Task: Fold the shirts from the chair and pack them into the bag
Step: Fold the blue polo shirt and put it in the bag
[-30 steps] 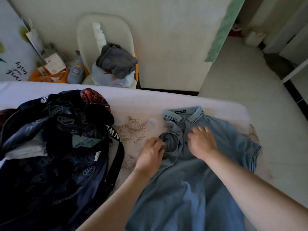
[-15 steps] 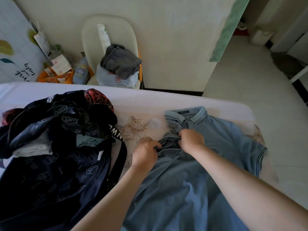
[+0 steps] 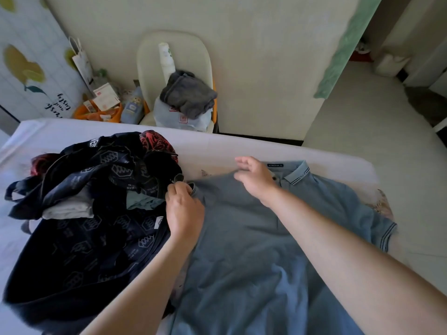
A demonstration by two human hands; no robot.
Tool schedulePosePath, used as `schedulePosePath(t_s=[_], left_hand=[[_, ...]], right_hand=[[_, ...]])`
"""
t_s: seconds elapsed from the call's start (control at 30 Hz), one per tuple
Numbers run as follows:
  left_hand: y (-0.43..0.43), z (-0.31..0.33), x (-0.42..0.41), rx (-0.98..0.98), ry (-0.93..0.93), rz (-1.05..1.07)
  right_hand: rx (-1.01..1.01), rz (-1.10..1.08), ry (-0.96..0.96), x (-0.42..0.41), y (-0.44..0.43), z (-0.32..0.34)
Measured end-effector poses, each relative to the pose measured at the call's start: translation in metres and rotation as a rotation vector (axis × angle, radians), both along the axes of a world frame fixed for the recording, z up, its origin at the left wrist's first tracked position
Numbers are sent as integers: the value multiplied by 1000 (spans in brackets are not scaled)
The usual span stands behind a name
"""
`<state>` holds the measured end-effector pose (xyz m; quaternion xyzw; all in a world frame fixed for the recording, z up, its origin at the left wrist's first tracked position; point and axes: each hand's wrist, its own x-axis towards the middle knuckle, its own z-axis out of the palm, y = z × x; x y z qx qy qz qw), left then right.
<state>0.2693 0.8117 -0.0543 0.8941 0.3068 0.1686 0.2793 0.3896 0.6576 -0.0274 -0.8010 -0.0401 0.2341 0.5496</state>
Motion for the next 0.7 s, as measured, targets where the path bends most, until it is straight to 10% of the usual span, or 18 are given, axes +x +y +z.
schedulePosePath(t_s=[0.17,0.23,0.37,0.7], left_hand=[[-19,-22,5,203,-30,-505],[-31,-36,10,228,277,-760],[-23,-69,10,321,835,-603],[-29,-56,-12,334,575,-616]], right_hand=[[-747,24,-61,-26,-32,-48],[-861,22,57,-39,-44,-63],[-941,158,62,-48,-70,-89],[-890,358,-199,-42,-111,-86]])
